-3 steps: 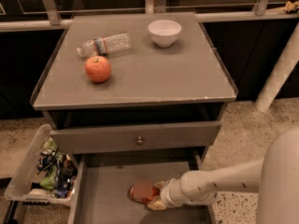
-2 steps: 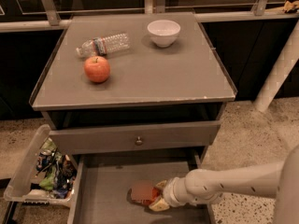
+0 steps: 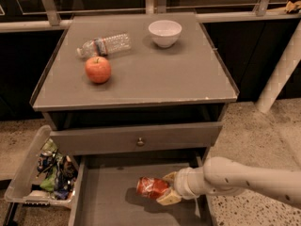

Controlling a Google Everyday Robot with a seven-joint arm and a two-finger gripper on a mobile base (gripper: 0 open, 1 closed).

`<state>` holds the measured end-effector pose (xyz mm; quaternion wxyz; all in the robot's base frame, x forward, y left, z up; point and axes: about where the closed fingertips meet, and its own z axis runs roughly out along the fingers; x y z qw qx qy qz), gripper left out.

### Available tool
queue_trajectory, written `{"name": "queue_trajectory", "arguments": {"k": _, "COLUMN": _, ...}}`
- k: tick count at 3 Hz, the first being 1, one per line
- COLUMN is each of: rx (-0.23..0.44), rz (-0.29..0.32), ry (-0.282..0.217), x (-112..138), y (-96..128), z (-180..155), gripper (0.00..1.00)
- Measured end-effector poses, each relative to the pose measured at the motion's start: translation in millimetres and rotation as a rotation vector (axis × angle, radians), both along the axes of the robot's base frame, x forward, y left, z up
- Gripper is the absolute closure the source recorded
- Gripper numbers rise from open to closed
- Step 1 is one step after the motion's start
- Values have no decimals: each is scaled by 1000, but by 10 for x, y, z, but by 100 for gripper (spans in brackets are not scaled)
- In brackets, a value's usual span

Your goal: Pick coke can from middle drawer and place on counter

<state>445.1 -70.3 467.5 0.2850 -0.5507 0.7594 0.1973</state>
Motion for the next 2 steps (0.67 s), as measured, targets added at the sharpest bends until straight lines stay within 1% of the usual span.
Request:
{"name": "queue_trajectory", "arguments": {"k": 1, "rx": -28, "rz": 7, "ry": 5, "x": 3, "y": -171, "z": 526, "gripper": 100}}
{"name": "queue_trajectory", "arguments": {"k": 2, "rx": -108, "rz": -5, "ry": -28, "x": 92, "y": -374, "z": 1144, "gripper": 100}}
